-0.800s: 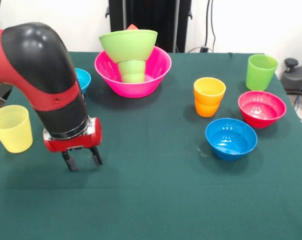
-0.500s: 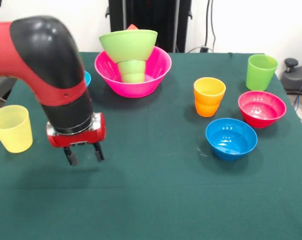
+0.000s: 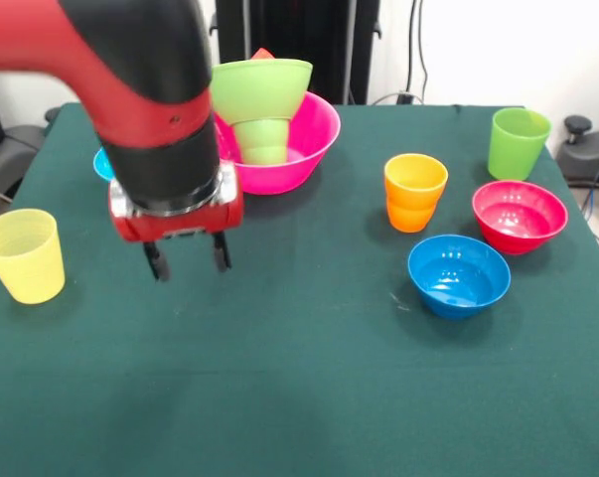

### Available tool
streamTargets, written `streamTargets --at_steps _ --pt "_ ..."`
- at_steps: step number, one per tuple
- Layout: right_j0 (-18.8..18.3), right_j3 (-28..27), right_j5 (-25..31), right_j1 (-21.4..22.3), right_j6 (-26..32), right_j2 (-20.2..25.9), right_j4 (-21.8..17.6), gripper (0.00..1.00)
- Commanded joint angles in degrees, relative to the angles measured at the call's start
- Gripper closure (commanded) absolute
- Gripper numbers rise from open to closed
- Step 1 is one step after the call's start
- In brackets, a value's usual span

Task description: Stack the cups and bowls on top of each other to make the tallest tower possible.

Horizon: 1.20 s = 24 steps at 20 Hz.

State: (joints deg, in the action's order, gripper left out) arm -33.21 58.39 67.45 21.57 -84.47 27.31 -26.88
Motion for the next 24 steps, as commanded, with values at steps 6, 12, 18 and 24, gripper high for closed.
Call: streamTargets --at_steps 6,12,18,24 --pt "4.0 -1.2 6.4 8.0 1.5 -1.8 -0.8 0.0" --pt "6.3 1.5 7.6 9.4 -3.8 -4.0 -0.3 0.0" --pt "8.8 7.3 5.3 10.8 -8.5 -6.4 1.2 0.0" --pt "10.7 9.3 6.0 12.3 -7.9 -8.9 0.8 0.0"
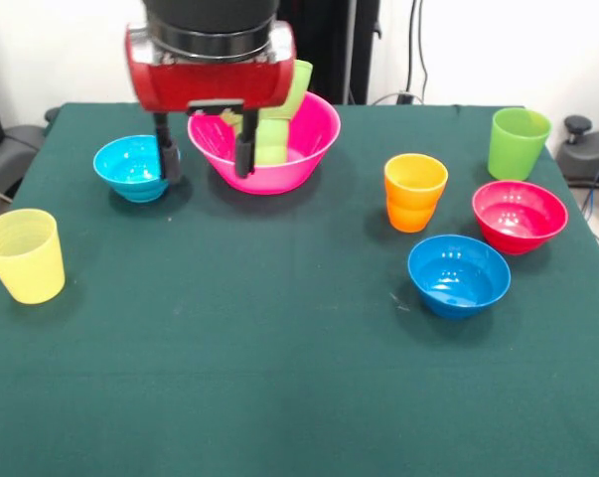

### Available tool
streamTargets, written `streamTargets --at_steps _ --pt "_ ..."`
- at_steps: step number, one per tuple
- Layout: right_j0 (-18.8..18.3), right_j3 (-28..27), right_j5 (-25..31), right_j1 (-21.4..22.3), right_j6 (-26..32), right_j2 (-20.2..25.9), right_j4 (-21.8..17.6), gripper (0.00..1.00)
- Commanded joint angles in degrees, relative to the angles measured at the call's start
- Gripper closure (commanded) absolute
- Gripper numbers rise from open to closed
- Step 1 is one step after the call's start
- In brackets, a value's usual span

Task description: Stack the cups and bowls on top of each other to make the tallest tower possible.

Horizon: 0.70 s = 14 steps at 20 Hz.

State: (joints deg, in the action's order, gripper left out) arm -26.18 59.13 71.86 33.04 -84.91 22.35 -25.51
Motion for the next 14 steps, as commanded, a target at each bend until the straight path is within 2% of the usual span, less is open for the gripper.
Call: streamTargets --at_steps 1,4,8,14 --pt "3.8 8.1 2.3 0.9 -7.0 -4.1 -0.5 0.0" --pt "3.8 7.4 5.2 2.4 -4.4 -4.6 0.0 0.0" --pt "2.6 5.1 12.0 5.3 1.7 -5.2 -0.4 0.0" --pt "2.5 -4.2 23.0 3.5 7.9 -4.9 -4.4 0.0"
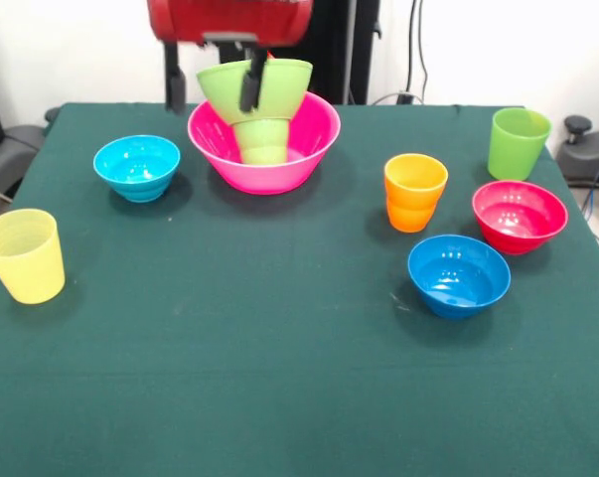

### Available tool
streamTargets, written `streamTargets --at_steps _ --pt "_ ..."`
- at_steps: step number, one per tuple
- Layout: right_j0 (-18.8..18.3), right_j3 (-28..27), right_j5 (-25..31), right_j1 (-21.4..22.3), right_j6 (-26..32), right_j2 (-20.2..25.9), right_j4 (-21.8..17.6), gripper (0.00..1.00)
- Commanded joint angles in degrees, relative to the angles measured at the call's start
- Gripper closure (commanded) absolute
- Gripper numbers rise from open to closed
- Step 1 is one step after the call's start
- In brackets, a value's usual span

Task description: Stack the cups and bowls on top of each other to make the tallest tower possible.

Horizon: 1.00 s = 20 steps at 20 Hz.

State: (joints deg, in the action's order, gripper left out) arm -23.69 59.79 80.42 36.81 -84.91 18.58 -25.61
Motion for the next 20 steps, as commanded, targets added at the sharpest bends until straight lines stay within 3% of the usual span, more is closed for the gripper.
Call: streamTargets --at_steps 1,7,12,20 --pt "0.0 -6.4 16.1 -0.5 8.8 -0.9 -4.9 0.0" --pt "0.2 -13.9 22.8 -2.5 11.4 1.3 -7.3 0.0" --pt "-0.5 -13.0 23.0 -4.7 9.5 1.6 -6.2 0.0" --pt "-0.8 -15.9 8.3 -12.3 4.4 5.9 -0.8 0.0"
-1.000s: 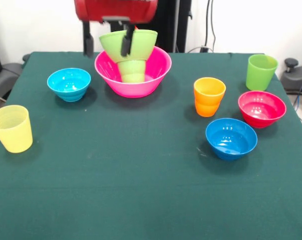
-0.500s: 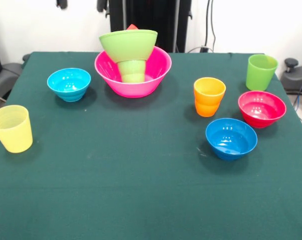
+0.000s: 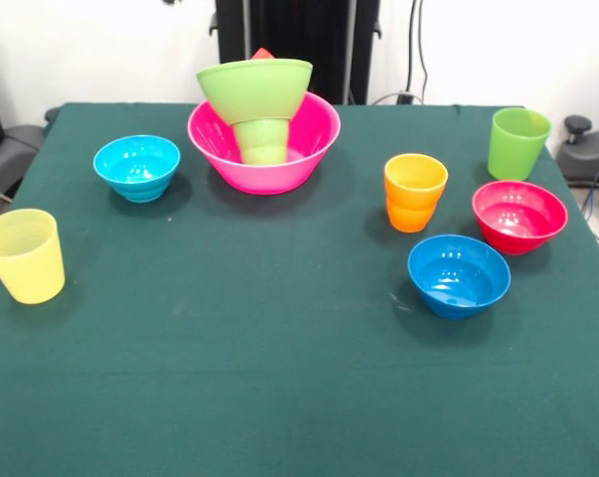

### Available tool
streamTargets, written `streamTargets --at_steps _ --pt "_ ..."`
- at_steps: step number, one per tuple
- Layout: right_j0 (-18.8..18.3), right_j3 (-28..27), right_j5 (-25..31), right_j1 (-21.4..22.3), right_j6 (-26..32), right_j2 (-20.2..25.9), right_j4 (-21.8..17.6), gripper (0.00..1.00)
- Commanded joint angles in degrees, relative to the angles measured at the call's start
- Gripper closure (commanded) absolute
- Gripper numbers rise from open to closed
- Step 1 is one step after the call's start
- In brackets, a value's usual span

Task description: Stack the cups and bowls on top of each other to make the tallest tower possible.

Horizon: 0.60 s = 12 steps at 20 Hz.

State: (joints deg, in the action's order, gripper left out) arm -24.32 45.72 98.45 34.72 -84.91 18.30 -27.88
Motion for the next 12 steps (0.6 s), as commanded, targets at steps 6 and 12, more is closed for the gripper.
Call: streamTargets --at_steps 6,12 --pt "1.2 -6.4 -8.5 -11.9 6.6 8.1 4.2 0.0" --pt "3.5 -11.6 -5.2 -13.9 6.3 8.3 4.0 0.0"
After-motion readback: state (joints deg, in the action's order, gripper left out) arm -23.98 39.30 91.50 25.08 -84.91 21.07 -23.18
